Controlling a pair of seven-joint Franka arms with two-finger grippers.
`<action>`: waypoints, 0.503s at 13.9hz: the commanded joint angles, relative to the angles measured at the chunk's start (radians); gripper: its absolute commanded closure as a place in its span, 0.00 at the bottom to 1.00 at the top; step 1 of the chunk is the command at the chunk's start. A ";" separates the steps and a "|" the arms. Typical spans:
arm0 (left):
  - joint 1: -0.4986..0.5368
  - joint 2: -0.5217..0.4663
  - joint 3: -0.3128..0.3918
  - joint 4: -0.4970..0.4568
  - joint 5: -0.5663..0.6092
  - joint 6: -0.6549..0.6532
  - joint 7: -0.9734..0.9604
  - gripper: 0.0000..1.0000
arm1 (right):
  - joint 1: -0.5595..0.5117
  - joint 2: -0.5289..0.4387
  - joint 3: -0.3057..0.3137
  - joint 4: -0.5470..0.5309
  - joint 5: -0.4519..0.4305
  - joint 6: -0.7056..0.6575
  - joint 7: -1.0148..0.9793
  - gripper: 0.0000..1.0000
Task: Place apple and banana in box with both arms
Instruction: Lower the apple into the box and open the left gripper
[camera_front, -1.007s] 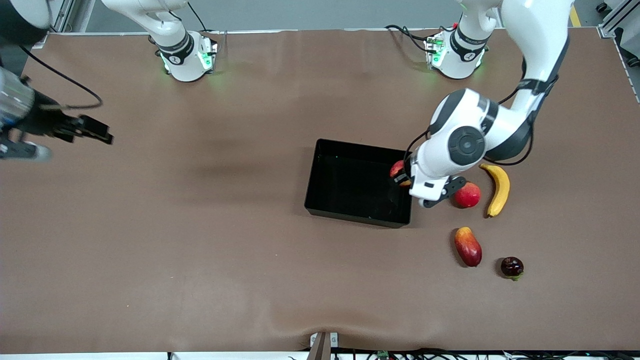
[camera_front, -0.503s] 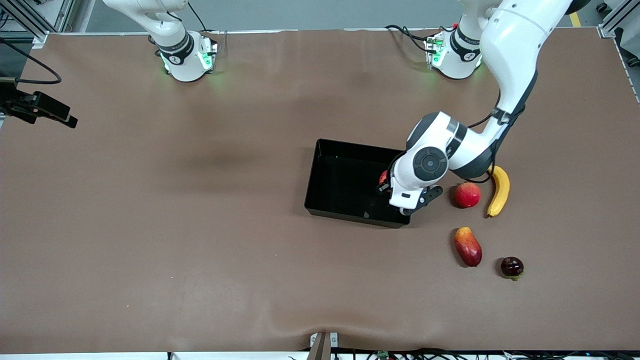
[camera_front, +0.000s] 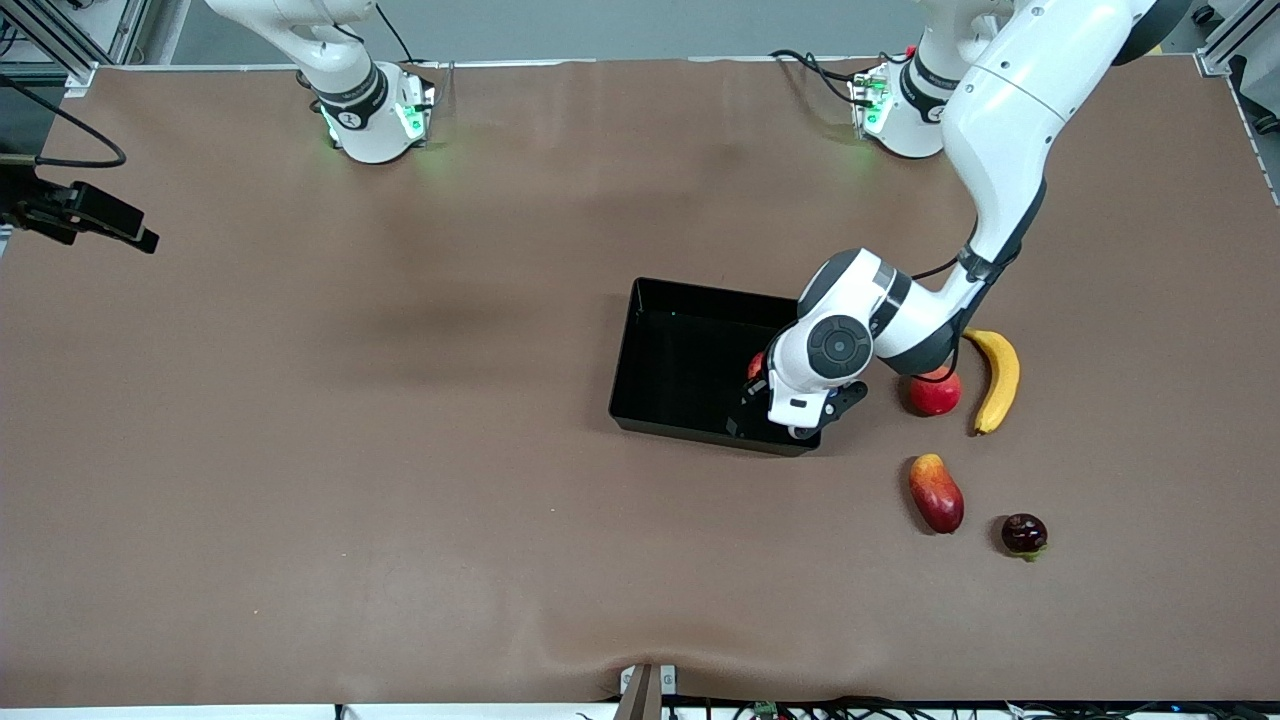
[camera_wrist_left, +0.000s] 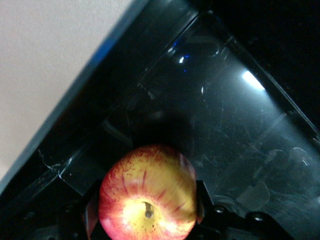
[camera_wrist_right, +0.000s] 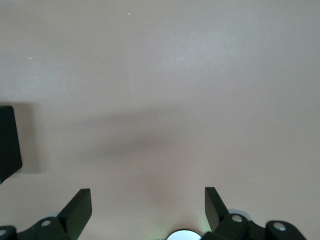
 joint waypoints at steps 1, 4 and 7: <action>-0.009 -0.016 0.003 0.020 0.032 0.001 -0.033 0.00 | -0.020 0.004 0.011 0.015 -0.010 -0.015 -0.029 0.00; 0.017 -0.097 0.003 0.022 0.032 -0.029 -0.015 0.00 | -0.017 0.005 0.011 0.013 -0.036 -0.008 -0.035 0.00; 0.066 -0.172 0.003 0.100 0.032 -0.181 0.084 0.00 | -0.022 0.013 0.011 0.008 -0.045 -0.014 -0.099 0.00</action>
